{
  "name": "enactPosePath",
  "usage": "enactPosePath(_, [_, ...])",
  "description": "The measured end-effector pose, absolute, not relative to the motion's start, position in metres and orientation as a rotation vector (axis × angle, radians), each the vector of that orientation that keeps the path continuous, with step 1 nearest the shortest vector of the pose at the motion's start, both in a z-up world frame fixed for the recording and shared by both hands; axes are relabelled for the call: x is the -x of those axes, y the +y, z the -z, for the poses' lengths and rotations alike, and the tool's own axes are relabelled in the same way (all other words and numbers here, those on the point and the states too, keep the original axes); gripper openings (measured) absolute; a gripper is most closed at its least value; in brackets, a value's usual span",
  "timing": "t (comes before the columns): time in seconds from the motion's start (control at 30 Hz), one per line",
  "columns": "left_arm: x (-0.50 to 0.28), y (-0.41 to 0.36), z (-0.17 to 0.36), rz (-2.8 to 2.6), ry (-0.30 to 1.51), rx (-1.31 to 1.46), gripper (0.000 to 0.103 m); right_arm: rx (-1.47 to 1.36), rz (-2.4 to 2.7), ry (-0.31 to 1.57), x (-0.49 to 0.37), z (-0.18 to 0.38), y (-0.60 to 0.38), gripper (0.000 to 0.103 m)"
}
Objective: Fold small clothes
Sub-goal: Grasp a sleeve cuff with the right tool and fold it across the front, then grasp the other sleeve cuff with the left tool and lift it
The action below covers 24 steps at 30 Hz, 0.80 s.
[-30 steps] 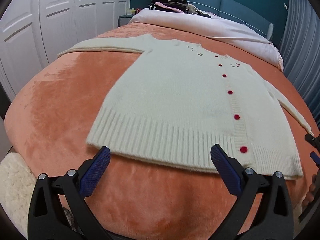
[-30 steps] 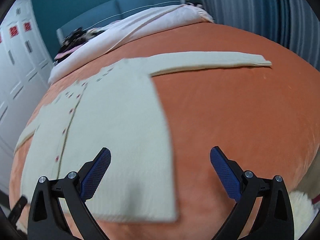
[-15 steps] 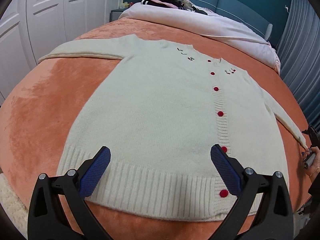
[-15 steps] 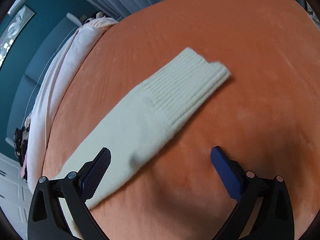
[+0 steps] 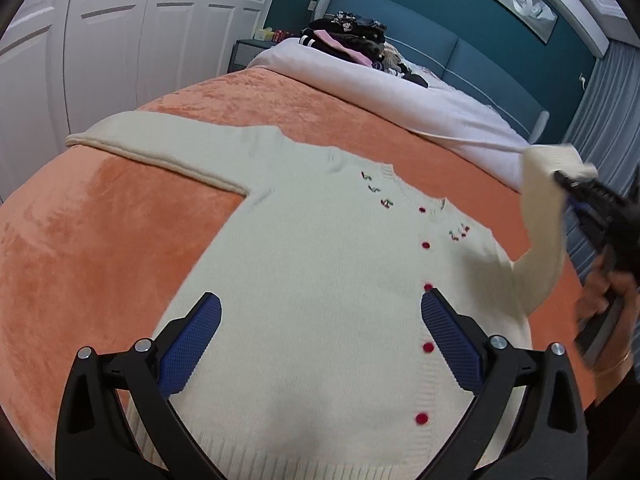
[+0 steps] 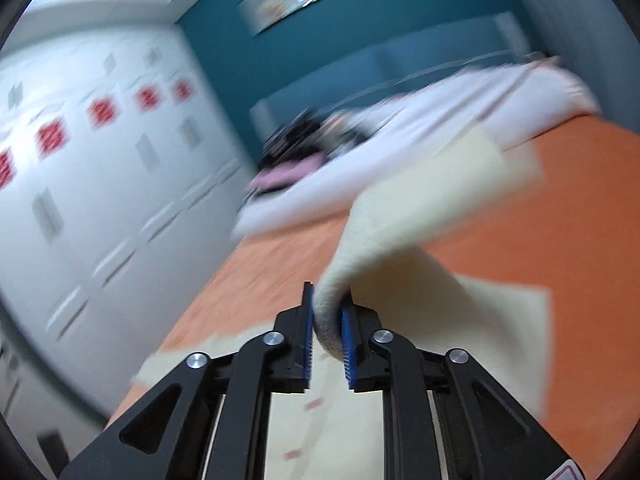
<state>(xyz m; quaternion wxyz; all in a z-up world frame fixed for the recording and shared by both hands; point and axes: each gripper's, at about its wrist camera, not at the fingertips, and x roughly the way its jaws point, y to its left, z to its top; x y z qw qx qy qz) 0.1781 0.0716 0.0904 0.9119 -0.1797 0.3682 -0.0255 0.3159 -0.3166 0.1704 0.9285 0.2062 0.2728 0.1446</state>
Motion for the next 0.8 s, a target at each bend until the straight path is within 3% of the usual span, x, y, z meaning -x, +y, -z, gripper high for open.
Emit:
enactPosePath(0.03, [-0.186,0.072,-0.092,0.064,0.757,0.386,0.098,-0.391,-0.338,0.613,-0.329,-0.155,-0.289,0.035])
enactPosePath(0.07, [-0.196,0.072,-0.093,0.073,0.760,0.401,0.098,-0.334,-0.370,0.701,-0.336,-0.127,-0.250,0.039])
enactPosePath(0.17, [-0.229,0.069,-0.086,0.127,0.797,0.447,0.098,-0.248,-0.381,0.863,-0.334,-0.069,-0.200,0.039])
enactPosePath(0.23, [-0.253,0.066,-0.074,0.159,0.833,0.473,0.098,-0.320,-0.371,0.862,-0.317,-0.060,-0.211,0.042])
enactPosePath(0.33, [-0.295,0.064,-0.041,0.153,0.923,0.519,0.098,-0.462,-0.276,0.800,-0.276,-0.063,-0.268,0.065])
enactPosePath(0.37, [-0.309,0.064,-0.027,0.146,0.966,0.569,0.098,-0.508,-0.214,0.775,-0.264,-0.063,-0.293,0.068])
enactPosePath(0.47, [-0.336,0.068,0.005,0.122,1.036,0.750,0.098,-0.691,-0.071,0.777,-0.258,-0.045,-0.366,0.068])
enactPosePath(0.57, [-0.347,0.064,0.003,0.098,0.986,0.796,0.097,-0.862,0.002,0.785,-0.261,-0.013,-0.410,0.067])
enactPosePath(0.63, [-0.357,0.057,0.003,0.113,0.978,0.808,0.077,-0.904,0.005,0.764,-0.265,-0.005,-0.416,0.067])
enactPosePath(0.67, [-0.363,0.052,0.003,0.132,0.987,0.808,0.054,-0.894,0.015,0.758,-0.273,-0.006,-0.415,0.062])
enactPosePath(0.7, [-0.369,0.047,0.001,0.143,0.995,0.798,0.032,-0.879,0.014,0.749,-0.268,-0.005,-0.406,0.049])
enactPosePath(0.73, [-0.373,0.044,-0.003,0.150,0.985,0.779,0.020,-0.850,0.017,0.753,-0.278,-0.009,-0.401,0.012])
enactPosePath(0.77, [-0.376,0.041,-0.012,0.172,0.961,0.761,0.013,-0.828,0.021,0.754,-0.281,-0.015,-0.398,0.012])
enactPosePath(0.8, [-0.377,0.039,-0.024,0.193,0.916,0.745,0.012,-0.825,0.012,0.706,-0.279,-0.026,-0.395,0.012])
